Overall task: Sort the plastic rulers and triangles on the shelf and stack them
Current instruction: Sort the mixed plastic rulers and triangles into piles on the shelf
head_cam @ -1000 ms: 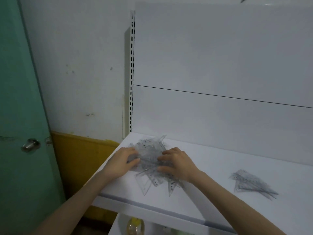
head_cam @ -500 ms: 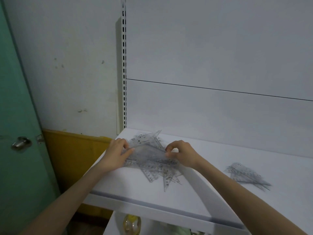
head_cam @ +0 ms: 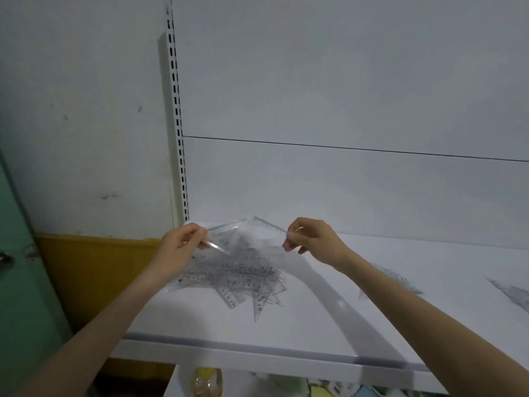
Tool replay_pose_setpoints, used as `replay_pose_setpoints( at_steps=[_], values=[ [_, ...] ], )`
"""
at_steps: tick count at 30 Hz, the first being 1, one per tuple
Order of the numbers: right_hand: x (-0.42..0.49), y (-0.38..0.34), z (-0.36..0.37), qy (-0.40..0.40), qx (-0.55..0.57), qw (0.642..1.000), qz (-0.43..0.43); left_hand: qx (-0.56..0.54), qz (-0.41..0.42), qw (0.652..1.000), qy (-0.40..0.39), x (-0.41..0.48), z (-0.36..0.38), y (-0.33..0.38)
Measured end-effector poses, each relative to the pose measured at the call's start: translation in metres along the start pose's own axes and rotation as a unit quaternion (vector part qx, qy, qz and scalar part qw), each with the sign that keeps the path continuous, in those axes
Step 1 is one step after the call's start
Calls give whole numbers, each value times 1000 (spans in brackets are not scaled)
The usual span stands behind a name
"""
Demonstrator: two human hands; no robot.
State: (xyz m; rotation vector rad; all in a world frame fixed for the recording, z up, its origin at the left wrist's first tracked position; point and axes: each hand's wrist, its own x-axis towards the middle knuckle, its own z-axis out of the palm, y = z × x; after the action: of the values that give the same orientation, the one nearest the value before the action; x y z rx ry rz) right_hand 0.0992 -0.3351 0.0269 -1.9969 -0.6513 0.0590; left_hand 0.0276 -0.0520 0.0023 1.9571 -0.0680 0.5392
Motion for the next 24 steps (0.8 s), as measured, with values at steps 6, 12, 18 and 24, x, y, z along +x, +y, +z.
replay_pose_setpoints(
  at_steps=[6, 12, 18, 24],
  values=[
    [-44, 7, -51, 60, 35, 997, 19, -85, 30, 995, -48, 11, 52, 25],
    [-107, 33, -118, 129, 36, 989, 55, -109, 36, 986, -124, 14, 140, 61],
    [-179, 63, -197, 190, 16, 978, 89, -136, 50, 975, -168, 5, 238, 100],
    [-245, 107, -287, 237, -24, 965, 109, -156, 36, 969, -188, -7, 340, 143]
  ],
)
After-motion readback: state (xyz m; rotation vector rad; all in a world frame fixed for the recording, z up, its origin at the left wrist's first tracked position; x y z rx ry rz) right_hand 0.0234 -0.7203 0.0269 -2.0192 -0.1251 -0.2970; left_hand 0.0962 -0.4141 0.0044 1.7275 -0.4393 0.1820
